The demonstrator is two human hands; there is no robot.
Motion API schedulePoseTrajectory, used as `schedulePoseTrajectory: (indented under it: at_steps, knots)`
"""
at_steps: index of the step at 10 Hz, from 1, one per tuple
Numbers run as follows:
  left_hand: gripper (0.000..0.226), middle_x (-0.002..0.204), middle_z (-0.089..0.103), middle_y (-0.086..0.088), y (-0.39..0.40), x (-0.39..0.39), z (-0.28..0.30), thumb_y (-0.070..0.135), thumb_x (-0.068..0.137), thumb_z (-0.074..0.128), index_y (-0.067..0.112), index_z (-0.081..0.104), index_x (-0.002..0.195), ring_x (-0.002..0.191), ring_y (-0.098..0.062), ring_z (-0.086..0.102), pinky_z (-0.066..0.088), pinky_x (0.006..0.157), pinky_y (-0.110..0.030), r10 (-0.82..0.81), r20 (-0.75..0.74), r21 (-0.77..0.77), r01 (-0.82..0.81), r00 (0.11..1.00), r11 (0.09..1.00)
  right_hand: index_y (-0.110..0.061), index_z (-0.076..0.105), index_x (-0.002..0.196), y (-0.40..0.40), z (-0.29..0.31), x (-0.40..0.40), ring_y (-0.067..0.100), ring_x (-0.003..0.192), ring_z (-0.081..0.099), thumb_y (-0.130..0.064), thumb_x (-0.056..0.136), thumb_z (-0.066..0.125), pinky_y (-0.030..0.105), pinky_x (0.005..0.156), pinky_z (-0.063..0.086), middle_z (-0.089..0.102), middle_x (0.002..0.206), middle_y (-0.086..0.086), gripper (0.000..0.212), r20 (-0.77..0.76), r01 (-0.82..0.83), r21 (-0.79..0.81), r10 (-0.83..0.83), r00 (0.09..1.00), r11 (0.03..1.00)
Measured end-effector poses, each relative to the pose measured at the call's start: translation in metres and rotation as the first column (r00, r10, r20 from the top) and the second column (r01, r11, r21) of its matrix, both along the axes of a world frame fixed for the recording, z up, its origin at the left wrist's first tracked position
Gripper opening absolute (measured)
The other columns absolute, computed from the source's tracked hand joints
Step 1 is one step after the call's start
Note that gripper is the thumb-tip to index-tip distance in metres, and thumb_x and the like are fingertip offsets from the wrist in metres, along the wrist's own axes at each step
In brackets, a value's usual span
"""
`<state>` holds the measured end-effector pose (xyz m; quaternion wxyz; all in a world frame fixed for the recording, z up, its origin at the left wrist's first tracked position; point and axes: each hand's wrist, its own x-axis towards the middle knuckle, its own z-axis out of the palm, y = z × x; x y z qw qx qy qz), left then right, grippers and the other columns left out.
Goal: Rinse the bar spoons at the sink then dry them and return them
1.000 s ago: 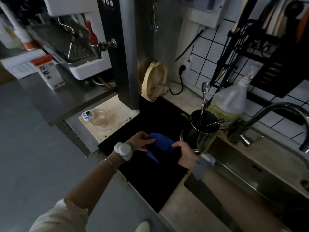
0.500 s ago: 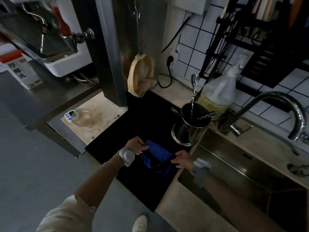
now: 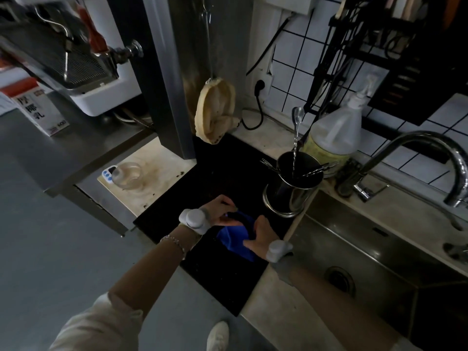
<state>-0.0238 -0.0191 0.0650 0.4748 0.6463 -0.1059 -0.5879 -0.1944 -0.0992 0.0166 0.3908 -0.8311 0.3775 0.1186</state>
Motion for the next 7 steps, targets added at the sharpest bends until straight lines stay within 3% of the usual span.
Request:
schedulePoseTrajectory:
  at_steps: [1, 2, 3, 4, 5, 6, 7]
  knots:
    - [0.013, 0.094, 0.06, -0.011, 0.009, 0.003, -0.004, 0.001, 0.093, 0.051, 0.012, 0.056, 0.089, 0.088, -0.031, 0.067, 0.061, 0.066, -0.032, -0.094, -0.007, 0.055, 0.094, 0.996, 0.994, -0.012, 0.045, 0.097, -0.004, 0.006, -0.007, 0.027, 0.092, 0.05, -0.012, 0.077, 0.063, 0.035, 0.078, 0.038, 0.046, 0.105, 0.01, 0.027, 0.075, -0.009, -0.08, 0.015, 0.997, 0.997]
    - [0.013, 0.086, 0.061, -0.008, 0.017, 0.003, -0.021, 0.0, 0.09, 0.054, 0.012, 0.058, 0.09, 0.08, -0.021, 0.069, 0.059, 0.069, -0.03, -0.21, 0.263, 0.118, 0.185, 0.942, 0.976, -0.027, 0.035, 0.072, -0.011, 0.013, -0.013, 0.018, 0.075, 0.043, -0.004, 0.072, 0.065, 0.028, 0.066, 0.031, 0.042, 0.091, 0.001, 0.038, 0.084, -0.098, -0.119, 0.109, 0.991, 0.988]
    - [0.012, 0.089, 0.062, -0.006, 0.029, 0.002, -0.035, 0.008, 0.094, 0.053, 0.015, 0.059, 0.086, 0.064, -0.011, 0.065, 0.057, 0.055, -0.018, -0.329, 0.339, 0.147, 0.295, 0.882, 0.944, -0.028, 0.038, 0.072, -0.007, 0.014, -0.016, 0.018, 0.077, 0.047, -0.004, 0.07, 0.068, 0.034, 0.07, 0.039, 0.046, 0.092, 0.002, 0.039, 0.045, -0.199, -0.071, 0.203, 0.978, 0.977]
    - [0.01, 0.099, 0.063, -0.009, 0.039, 0.004, -0.046, 0.013, 0.092, 0.057, 0.016, 0.065, 0.095, 0.077, -0.016, 0.062, 0.053, 0.057, -0.016, -0.474, 0.496, 0.25, 0.403, 0.728, 0.88, -0.022, 0.054, 0.079, 0.005, -0.001, -0.017, 0.023, 0.087, 0.054, -0.006, 0.068, 0.073, 0.032, 0.079, 0.043, 0.051, 0.095, 0.007, 0.027, 0.023, -0.255, -0.04, 0.256, 0.966, 0.966]
    - [0.016, 0.106, 0.068, -0.01, 0.039, 0.007, -0.046, 0.017, 0.087, 0.062, 0.015, 0.072, 0.1, 0.097, -0.024, 0.064, 0.051, 0.08, -0.027, -0.572, 0.652, 0.371, 0.449, 0.497, 0.813, -0.008, 0.066, 0.098, 0.011, -0.007, -0.017, 0.026, 0.098, 0.059, -0.012, 0.069, 0.077, 0.025, 0.084, 0.041, 0.051, 0.099, 0.005, 0.031, -0.033, -0.302, -0.032, 0.301, 0.953, 0.953]
    - [0.014, 0.097, 0.07, -0.007, 0.036, 0.01, -0.039, 0.014, 0.083, 0.063, 0.018, 0.074, 0.09, 0.098, -0.022, 0.064, 0.05, 0.09, -0.031, -0.506, 0.723, 0.332, 0.406, 0.47, 0.851, -0.007, 0.07, 0.103, 0.008, 0.001, -0.021, 0.024, 0.1, 0.061, -0.015, 0.075, 0.076, 0.016, 0.079, 0.042, 0.051, 0.086, -0.009, 0.029, 0.016, -0.296, -0.006, 0.296, 0.955, 0.955]
    - [0.013, 0.1, 0.071, -0.004, 0.024, 0.007, -0.027, 0.014, 0.086, 0.063, 0.015, 0.072, 0.095, 0.095, -0.014, 0.062, 0.047, 0.084, -0.021, -0.457, 0.692, 0.229, 0.431, 0.559, 0.873, 0.001, 0.068, 0.102, 0.0, 0.017, -0.023, 0.021, 0.077, 0.064, -0.01, 0.084, 0.068, 0.017, 0.06, 0.049, 0.064, 0.085, 0.005, 0.021, 0.089, -0.166, 0.121, 0.156, 0.984, 0.979]
